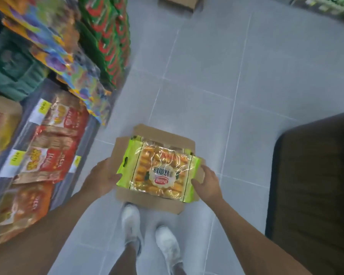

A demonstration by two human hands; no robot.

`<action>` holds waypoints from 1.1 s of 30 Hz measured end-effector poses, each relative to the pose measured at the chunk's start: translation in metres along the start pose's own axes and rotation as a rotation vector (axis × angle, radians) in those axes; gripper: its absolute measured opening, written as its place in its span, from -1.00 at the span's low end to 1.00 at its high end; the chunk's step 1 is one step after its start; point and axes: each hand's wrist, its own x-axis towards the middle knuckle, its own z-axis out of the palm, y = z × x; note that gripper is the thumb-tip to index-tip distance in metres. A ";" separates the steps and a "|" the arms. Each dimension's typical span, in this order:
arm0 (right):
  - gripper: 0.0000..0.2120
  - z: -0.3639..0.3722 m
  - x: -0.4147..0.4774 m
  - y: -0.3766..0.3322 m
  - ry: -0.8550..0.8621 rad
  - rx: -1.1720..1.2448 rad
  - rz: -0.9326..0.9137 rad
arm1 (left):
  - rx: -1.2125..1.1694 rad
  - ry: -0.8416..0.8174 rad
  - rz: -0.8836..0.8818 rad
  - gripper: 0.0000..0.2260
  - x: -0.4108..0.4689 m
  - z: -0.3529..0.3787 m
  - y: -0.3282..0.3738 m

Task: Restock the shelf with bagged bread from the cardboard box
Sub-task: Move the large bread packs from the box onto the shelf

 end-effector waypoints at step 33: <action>-0.76 0.067 0.048 0.005 -0.062 0.521 0.480 | -0.372 -0.232 -0.181 -0.79 0.110 0.084 -0.029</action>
